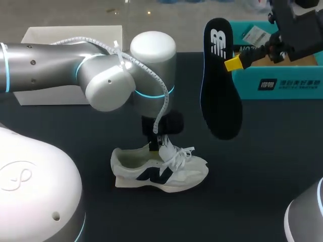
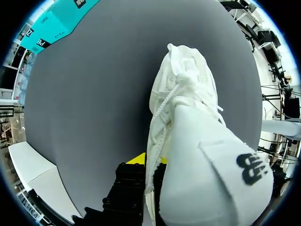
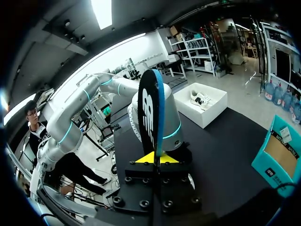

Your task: Take the shoe out of the shoebox, open the shoe tongue, remove and reinsert the insole, then place the shoe into the shoebox

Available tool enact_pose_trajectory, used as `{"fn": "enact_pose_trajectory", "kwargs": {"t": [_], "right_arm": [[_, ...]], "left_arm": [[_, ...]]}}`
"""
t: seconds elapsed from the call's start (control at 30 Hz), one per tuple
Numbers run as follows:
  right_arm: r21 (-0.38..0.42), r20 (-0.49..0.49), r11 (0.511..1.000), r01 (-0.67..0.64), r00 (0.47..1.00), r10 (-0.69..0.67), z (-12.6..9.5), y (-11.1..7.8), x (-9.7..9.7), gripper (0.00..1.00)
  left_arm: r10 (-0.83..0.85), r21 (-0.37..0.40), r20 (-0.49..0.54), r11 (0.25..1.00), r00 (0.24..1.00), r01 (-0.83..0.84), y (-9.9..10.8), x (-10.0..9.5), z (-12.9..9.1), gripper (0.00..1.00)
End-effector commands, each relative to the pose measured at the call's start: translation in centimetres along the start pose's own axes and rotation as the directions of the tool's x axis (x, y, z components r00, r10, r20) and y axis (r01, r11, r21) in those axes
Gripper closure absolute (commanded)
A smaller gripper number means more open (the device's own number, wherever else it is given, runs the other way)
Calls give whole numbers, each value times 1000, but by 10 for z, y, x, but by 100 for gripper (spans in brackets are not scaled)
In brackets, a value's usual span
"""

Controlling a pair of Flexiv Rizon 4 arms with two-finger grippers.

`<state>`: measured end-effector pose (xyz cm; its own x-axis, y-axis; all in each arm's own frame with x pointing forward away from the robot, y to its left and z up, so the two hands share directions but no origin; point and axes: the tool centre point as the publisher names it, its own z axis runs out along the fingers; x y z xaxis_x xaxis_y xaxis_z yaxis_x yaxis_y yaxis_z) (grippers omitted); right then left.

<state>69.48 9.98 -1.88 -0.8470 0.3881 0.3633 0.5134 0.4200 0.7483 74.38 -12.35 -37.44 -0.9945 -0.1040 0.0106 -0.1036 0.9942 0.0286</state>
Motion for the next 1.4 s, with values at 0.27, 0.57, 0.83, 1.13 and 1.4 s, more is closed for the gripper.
{"fn": "enact_pose_trajectory", "kwargs": {"t": [0.27,0.57,0.83,1.13,1.4], "right_arm": [[4,-1,1000,-1,1000,1,2,2,-1,100],[4,-1,1000,-1,1000,1,2,2,-1,100],[4,-1,1000,-1,1000,1,2,2,-1,100],[4,-1,1000,-1,1000,1,2,2,-1,100],[4,-1,1000,-1,1000,1,2,2,-1,100]], "left_arm": [[552,-15,-154,828,820,-561,25,-14,-49,100],[893,-75,-314,315,323,-946,34,-17,-58,100],[963,-282,-258,-148,-73,-948,33,7,-54,100],[963,-282,-258,-148,-73,-948,33,7,-54,100],[955,-344,-244,-249,-170,-905,43,3,-64,100]]}}
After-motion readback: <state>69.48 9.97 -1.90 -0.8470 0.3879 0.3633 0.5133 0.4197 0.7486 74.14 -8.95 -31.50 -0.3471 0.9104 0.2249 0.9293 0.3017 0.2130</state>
